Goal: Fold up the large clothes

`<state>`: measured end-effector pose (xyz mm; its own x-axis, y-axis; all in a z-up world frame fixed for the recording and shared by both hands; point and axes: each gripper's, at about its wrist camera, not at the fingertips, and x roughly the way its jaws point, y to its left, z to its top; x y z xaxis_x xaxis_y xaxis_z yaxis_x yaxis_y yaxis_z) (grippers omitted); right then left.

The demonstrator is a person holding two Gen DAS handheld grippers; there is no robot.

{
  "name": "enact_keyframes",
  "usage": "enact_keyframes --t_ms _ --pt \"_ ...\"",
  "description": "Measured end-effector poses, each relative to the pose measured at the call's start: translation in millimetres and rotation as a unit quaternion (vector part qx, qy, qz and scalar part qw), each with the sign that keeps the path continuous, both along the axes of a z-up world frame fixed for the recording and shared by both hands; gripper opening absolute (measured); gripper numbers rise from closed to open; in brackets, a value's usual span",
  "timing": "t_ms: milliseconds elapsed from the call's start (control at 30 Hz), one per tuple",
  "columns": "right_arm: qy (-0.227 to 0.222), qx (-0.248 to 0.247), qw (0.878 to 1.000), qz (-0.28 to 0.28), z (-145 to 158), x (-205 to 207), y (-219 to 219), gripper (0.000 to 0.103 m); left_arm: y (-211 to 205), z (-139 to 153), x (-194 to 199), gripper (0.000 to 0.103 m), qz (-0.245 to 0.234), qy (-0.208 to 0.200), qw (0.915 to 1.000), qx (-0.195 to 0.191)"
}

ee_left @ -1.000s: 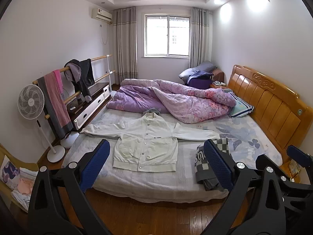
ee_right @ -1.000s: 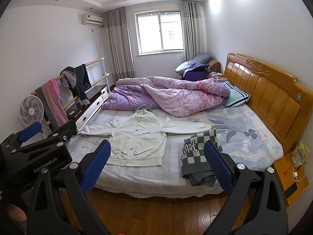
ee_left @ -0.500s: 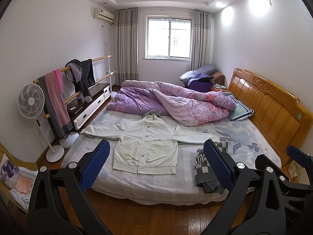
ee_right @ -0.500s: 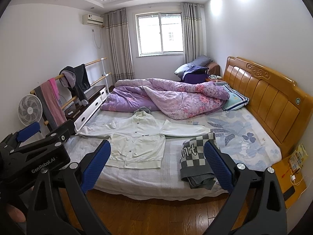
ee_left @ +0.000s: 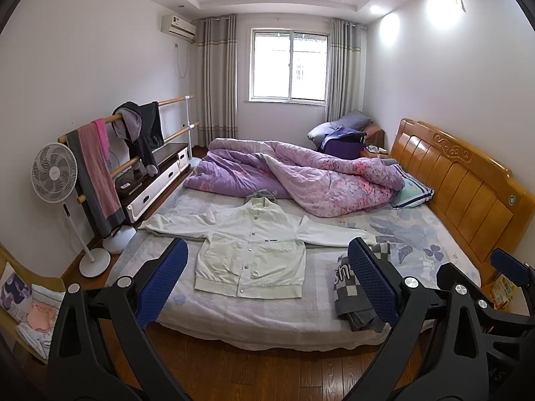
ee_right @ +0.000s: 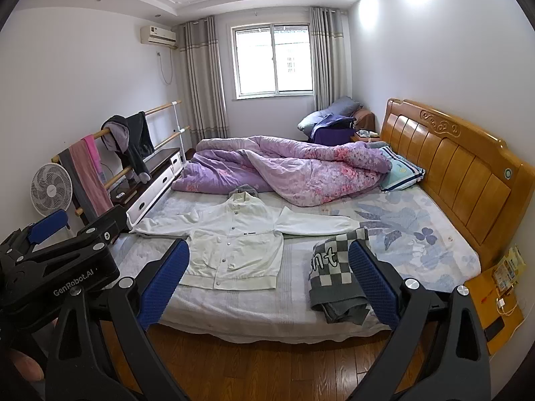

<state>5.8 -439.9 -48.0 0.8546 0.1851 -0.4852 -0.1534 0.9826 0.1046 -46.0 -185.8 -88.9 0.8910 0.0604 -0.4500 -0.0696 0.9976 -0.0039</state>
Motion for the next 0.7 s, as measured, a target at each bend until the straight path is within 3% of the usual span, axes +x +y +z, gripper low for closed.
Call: enact_keyframes --t_ms 700 --pt "-0.003 -0.002 1.0 -0.006 3.3 -6.5 6.0 0.093 1.3 4.2 -5.5 0.097 0.002 -0.005 1.0 0.001"
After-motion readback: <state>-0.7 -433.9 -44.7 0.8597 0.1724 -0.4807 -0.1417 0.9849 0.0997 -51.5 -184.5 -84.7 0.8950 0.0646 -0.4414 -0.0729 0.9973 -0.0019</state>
